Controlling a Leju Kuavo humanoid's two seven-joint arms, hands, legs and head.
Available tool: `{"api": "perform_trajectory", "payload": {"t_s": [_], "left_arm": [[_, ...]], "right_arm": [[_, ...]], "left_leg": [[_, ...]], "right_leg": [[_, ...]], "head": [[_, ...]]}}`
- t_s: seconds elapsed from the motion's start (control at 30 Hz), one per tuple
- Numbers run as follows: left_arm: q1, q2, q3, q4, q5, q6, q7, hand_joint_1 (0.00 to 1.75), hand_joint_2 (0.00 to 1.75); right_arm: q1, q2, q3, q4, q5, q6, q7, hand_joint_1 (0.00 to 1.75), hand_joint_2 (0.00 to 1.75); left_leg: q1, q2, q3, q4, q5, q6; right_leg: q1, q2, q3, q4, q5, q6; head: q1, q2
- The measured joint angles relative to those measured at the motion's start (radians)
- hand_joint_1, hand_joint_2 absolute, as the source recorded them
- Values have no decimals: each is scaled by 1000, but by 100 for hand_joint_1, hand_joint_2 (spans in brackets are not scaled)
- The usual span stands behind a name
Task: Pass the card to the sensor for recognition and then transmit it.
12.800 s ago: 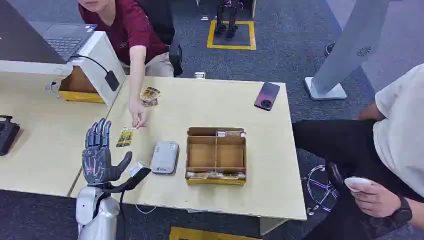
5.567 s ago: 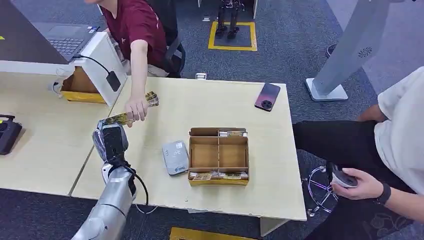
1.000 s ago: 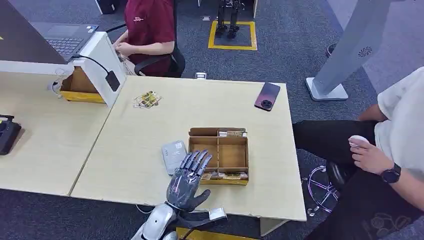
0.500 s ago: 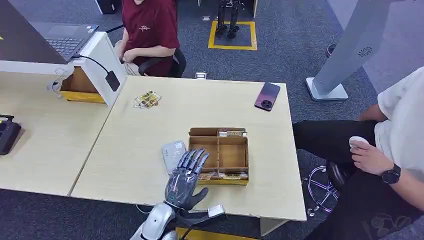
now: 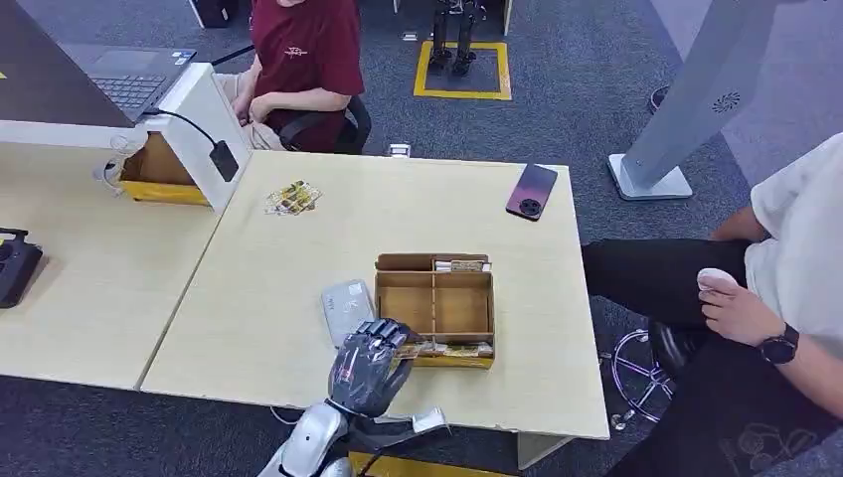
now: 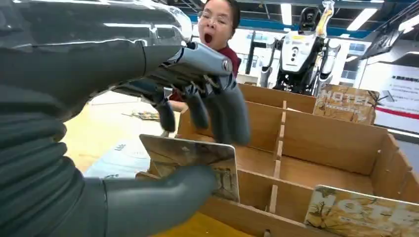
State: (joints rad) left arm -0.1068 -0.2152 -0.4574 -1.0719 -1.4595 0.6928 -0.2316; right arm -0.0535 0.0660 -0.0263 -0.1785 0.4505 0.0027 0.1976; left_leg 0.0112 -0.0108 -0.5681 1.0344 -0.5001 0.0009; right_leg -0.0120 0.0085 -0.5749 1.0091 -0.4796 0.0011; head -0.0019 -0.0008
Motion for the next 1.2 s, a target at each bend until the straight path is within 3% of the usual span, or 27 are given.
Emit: {"api": "perform_trajectory", "payload": {"t_s": [0.43,0.63,0.87,0.93,1.0,1.1,1.2], "left_arm": [[0,-11,18,0,16,3,-40,169,175],[0,-12,23,0,31,3,-63,175,175],[2,-50,79,-2,186,3,-257,175,175],[2,-52,90,-23,229,3,-282,175,175],[-4,-52,91,-59,269,3,-278,175,175],[-16,-48,90,-121,272,3,-209,175,175],[-31,-37,90,-166,272,3,-189,175,175]], "right_arm": [[0,0,-1,0,1,2,0,0,175],[0,0,-2,-1,2,2,0,0,175],[0,0,-6,-1,3,3,-3,0,175],[2,0,-9,-1,3,1,-8,0,175],[3,0,-13,-1,2,0,-10,0,175],[4,0,-23,-1,2,-2,-17,0,175],[5,1,-29,-1,3,-3,-19,0,175]], "left_leg": [[0,0,0,0,0,0],[0,0,0,0,0,0],[0,0,0,0,0,0],[0,0,0,0,0,0],[0,0,0,0,0,0],[0,0,0,0,0,0],[0,0,0,0,0,0]], "right_leg": [[0,0,0,0,0,0],[0,0,0,0,0,0],[0,0,0,0,0,0],[0,0,0,0,0,0],[0,0,0,0,0,0],[0,0,0,0,0,0],[0,0,0,0,0,0]], "head": [[0,0],[0,0],[0,0],[0,0],[0,0],[0,0],[0,0]]}}
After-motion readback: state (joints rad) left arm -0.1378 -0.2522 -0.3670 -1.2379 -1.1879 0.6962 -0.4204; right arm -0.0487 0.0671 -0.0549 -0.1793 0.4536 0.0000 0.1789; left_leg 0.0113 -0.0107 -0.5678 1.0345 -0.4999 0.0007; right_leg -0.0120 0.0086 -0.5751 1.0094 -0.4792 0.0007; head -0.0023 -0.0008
